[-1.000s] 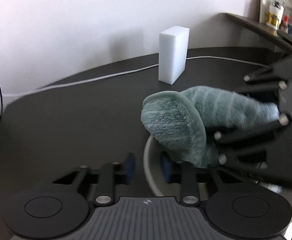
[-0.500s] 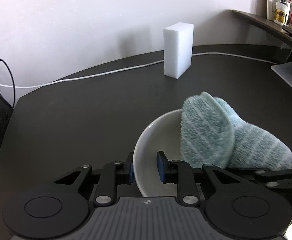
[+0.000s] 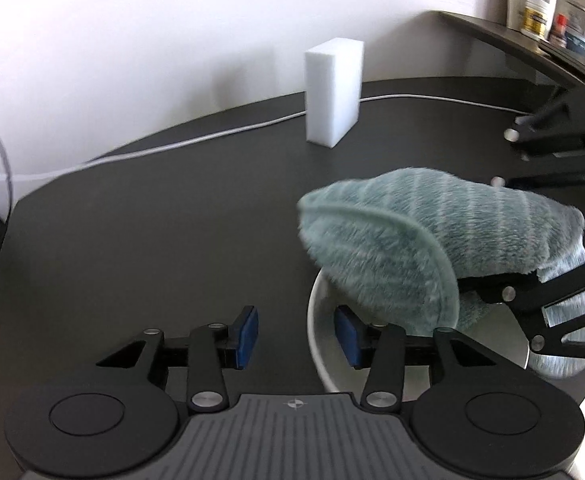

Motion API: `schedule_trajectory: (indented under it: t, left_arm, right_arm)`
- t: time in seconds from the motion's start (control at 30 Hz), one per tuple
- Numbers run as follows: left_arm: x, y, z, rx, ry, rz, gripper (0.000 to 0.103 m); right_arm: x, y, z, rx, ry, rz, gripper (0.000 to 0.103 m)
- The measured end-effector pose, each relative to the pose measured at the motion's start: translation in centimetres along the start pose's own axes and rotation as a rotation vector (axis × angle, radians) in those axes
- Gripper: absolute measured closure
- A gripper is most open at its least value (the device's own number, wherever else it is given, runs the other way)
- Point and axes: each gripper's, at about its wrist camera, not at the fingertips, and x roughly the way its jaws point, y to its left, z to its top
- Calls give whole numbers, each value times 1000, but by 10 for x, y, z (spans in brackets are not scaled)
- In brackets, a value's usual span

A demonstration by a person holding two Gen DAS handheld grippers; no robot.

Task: Clean bowl
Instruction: 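Wipe the towel around the bowl interior with the right gripper while the left gripper holds the rim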

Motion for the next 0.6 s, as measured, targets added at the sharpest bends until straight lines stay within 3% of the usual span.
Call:
schedule_trajectory:
  t: [0.03, 0.17, 0.27, 0.47, 0.6]
  left_arm:
    - [1, -1, 1, 0, 1, -5, 81]
    - [3, -4, 0, -23, -5, 7, 81]
    - [2, -3, -1, -47, -7, 10, 81]
    - [1, -5, -1, -69, -5, 18, 81]
    - [0, -4, -1, -73, -3, 17, 80]
  right_arm:
    - [2, -3, 2, 7, -1, 3, 71]
    - [11, -15, 4, 234, -19, -26, 71]
    - [9, -26, -7, 512, -29, -48, 71]
    - [-6, -14, -51, 1057, -77, 25, 67]
    - [-19, 2, -64, 1231, -101, 64, 60]
